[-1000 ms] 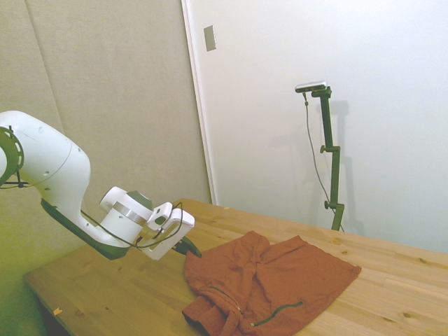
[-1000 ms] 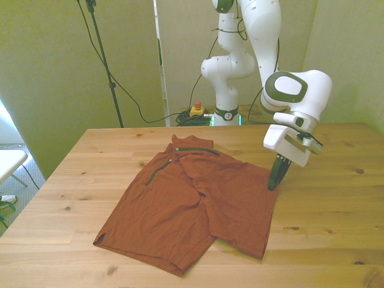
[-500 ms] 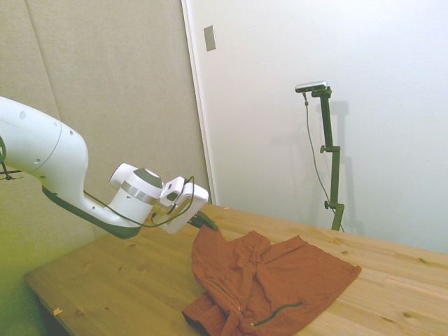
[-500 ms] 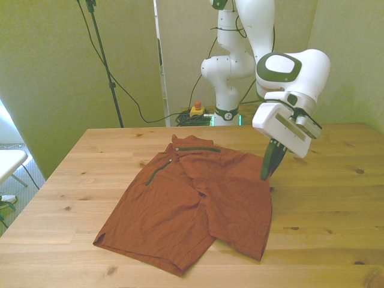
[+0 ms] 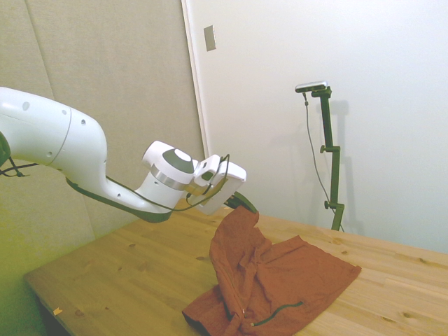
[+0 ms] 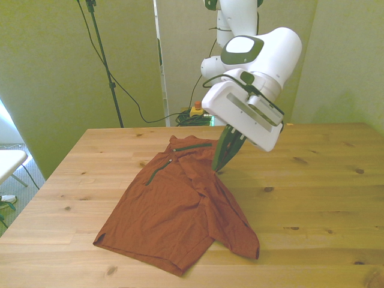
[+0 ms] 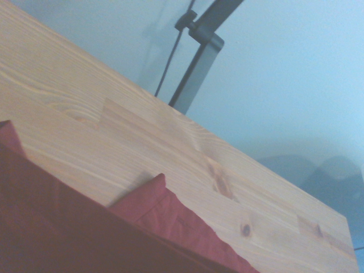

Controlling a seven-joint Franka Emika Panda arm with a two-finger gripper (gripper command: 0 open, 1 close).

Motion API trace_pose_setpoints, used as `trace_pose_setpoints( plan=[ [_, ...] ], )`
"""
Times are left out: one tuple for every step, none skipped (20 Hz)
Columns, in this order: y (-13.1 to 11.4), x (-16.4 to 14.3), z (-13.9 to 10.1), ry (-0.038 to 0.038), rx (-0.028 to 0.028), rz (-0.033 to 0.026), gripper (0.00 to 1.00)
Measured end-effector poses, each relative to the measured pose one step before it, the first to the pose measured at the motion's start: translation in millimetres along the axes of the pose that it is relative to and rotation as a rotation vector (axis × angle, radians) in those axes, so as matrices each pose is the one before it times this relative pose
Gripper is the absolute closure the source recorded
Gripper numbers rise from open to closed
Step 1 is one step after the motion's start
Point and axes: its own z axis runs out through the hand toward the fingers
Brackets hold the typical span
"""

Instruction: Fold the shorts

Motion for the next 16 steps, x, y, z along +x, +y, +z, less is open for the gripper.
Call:
trace_pose_setpoints(
  plan=[
    [1.87, 6.74, 5.29, -0.00298, -0.00339, 0.00933, 1.00],
    [1.91, 8.22, 4.57, 0.00092, -0.00308, 0.00979, 1.00],
    [2.14, 9.39, 3.68, 0.00234, -0.00198, 0.01002, 1.00],
    [2.57, 9.04, 3.45, 0.00273, -0.00240, 0.00864, 1.00],
    [3.09, 8.66, 3.44, 0.00141, -0.00251, 0.01283, 1.00],
    [4.05, 7.88, 3.85, 0.00115, -0.00426, 0.00827, 1.00],
    [5.39, 6.90, 4.80, -0.00036, -0.00683, 0.01109, 1.00],
    [6.67, 5.85, 5.58, -0.00265, -0.00918, 0.01173, 1.00],
    [6.95, 5.16, 5.79, -0.00103, -0.01019, 0.00680, 1.00],
    [7.23, 4.46, 6.01, -0.00385, -0.01009, 0.01040, 1.00],
    [8.12, 5.60, 6.06, -0.00294, -0.01065, 0.01159, 1.00],
    [8.21, 4.86, 6.05, -0.00050, -0.01208, 0.00842, 1.00],
    [8.52, 5.43, 6.41, -0.00203, -0.00915, 0.01050, 1.00],
    [8.83, 5.25, 6.74, -0.00408, -0.00578, 0.01170, 1.00],
    [7.34, 4.12, 6.24, -0.00128, -0.00621, 0.01012, 0.00],
    [6.27, 3.10, 7.10, -0.00398, -0.00866, 0.01175, 0.00]
  ],
)
